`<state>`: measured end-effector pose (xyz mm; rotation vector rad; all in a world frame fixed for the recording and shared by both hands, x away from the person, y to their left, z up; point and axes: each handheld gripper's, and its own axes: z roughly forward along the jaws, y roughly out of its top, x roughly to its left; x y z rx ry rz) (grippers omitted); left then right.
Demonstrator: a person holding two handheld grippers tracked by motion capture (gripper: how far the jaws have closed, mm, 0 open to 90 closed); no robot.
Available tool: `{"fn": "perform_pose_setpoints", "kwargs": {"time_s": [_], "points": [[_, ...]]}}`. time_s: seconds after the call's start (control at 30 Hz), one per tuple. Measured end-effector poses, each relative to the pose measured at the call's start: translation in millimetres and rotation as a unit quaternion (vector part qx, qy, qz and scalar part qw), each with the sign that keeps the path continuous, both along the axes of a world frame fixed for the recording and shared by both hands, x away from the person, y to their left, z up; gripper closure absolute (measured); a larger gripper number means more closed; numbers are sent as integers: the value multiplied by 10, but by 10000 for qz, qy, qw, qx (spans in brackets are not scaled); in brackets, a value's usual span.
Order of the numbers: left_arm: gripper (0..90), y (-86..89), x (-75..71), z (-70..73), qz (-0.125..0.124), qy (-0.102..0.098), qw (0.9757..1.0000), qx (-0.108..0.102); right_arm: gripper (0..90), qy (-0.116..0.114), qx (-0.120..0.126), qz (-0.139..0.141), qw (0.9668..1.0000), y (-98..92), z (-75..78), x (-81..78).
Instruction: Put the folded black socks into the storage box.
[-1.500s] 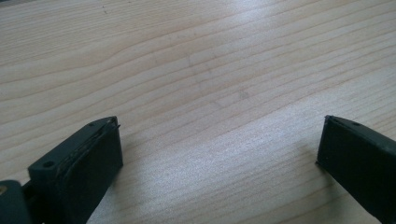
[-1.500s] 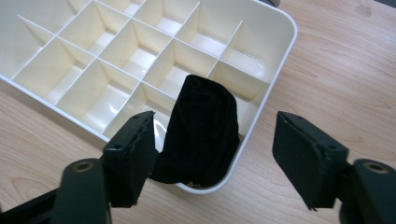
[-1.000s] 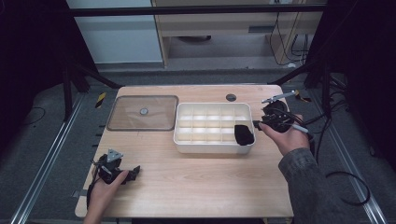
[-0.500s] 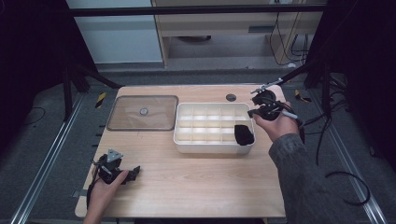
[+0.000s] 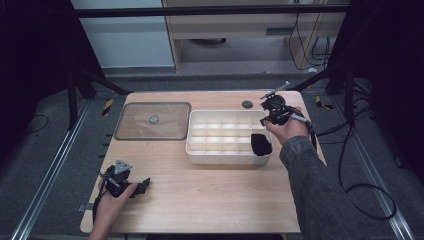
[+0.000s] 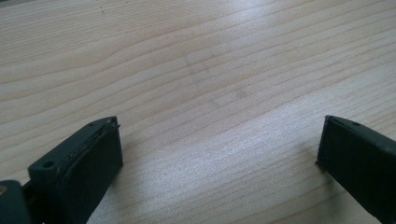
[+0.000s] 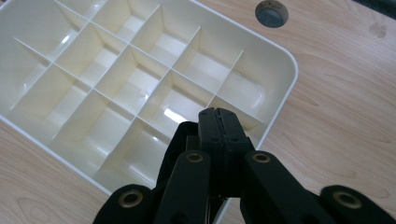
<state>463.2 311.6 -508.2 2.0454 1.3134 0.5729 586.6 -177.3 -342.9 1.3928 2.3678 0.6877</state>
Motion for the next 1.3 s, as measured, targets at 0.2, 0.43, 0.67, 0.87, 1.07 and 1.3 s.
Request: {"fn": "perform_pose_setpoints", "kwargs": {"time_s": [0.2, 0.43, 0.67, 0.87, 1.07, 1.3], "points": [[0, 0, 0, 0, -3, 0, 10000, 0, 900, 122, -16, -64, 9999, 3, -88, 47], [0, 0, -1, 0, -3, 0, 10000, -2, 900, 271, -1, -2, 9996, 42, -274, 18], [0, 0, -1, 0, -3, -1, 10000, -1, 900, 285, 32, 147, 9995, 203, -299, -4], [0, -1, -3, -1, -6, -2, 10000, -4, 900, 390, -188, 155, 9989, 290, -377, 37], [0, -1, -4, -1, -10, -1, 10000, -3, 900, 458, -184, -16, 9988, 156, -487, -2], [0, -4, -10, -3, -3, -11, 10000, -16, 900, 420, -104, -94, 9990, 61, -570, -85]]}}
